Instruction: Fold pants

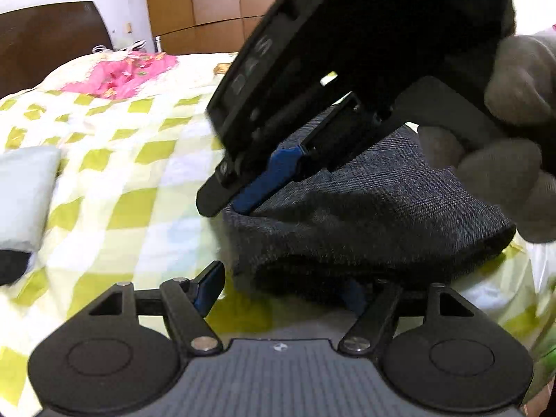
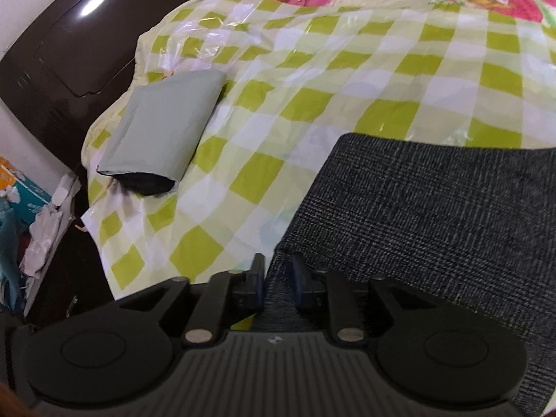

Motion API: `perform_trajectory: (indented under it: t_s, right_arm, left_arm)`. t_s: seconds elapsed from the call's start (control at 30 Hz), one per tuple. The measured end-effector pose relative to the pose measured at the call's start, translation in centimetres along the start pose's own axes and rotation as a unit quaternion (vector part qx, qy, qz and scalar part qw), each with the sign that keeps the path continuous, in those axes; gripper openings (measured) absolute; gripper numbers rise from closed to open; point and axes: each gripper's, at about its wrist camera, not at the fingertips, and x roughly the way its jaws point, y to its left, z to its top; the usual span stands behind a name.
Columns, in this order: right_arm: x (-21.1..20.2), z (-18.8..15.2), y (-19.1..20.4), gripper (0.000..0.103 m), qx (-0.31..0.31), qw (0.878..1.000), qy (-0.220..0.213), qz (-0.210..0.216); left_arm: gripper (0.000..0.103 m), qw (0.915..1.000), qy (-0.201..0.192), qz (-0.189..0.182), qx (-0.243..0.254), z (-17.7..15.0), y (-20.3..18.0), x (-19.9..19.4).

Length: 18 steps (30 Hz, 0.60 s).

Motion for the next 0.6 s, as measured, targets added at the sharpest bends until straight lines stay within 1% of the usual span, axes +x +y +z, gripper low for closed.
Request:
perform_trajectory:
  t_s: [0.03, 0.1, 0.17, 0.23, 0.3, 0.4, 0.47, 0.5, 0.6]
  right_arm:
    - [0.0, 0.0, -0.1, 0.025, 0.004, 1.0, 0.002, 0.009]
    - [0.1, 0.1, -0.6, 0.024, 0.025, 0.998, 0.013, 0.05]
    - [0.0, 0.2, -1.1, 0.024, 0.051, 0.995, 0.013, 0.08]
    - [-1.0, 0.4, -1.4, 0.024, 0.057, 0.995, -0.005, 0.084]
    - [-2.5, 0.9, -1.5, 0.024, 0.045, 0.996, -0.032, 0.077]
    - [-4.2, 2.1, -1.9, 0.024, 0.018, 0.997, -0.06, 0.049]
    - [-4.5, 2.9, -2.4, 0.024, 0.014, 0.997, -0.07, 0.033]
    - [-4.4, 3.2, -2.6, 0.024, 0.008, 0.997, -0.072, 0.024]
    - [-3.3, 3.7, -2.8, 0.024, -0.015, 0.997, -0.069, -0.006]
  left_arm:
    - [0.082, 1.0, 0.0, 0.005, -0.001, 0.0, 0.1, -0.5]
    - [0.082, 0.9999, -0.007, 0.015, 0.002, 0.1, 0.3, -1.6]
    - [0.082, 0.9996, -0.019, 0.021, 0.006, 0.6, 0.4, -2.6]
    - [0.082, 0.999, -0.034, 0.024, 0.015, 1.4, 0.3, -3.2]
    - [0.082, 0.9981, -0.052, 0.024, 0.025, 2.5, 0.3, -3.2]
    - [0.083, 0.9958, -0.082, 0.023, 0.035, 4.0, -0.5, -3.0]
    - [0.083, 0.9944, -0.096, 0.023, 0.038, 4.9, -0.7, -2.8]
    - [0.083, 0.9938, -0.102, 0.022, 0.037, 5.1, -0.3, -3.0]
    - [0.083, 0.9895, -0.133, 0.027, 0.051, 5.7, -0.2, -4.8]
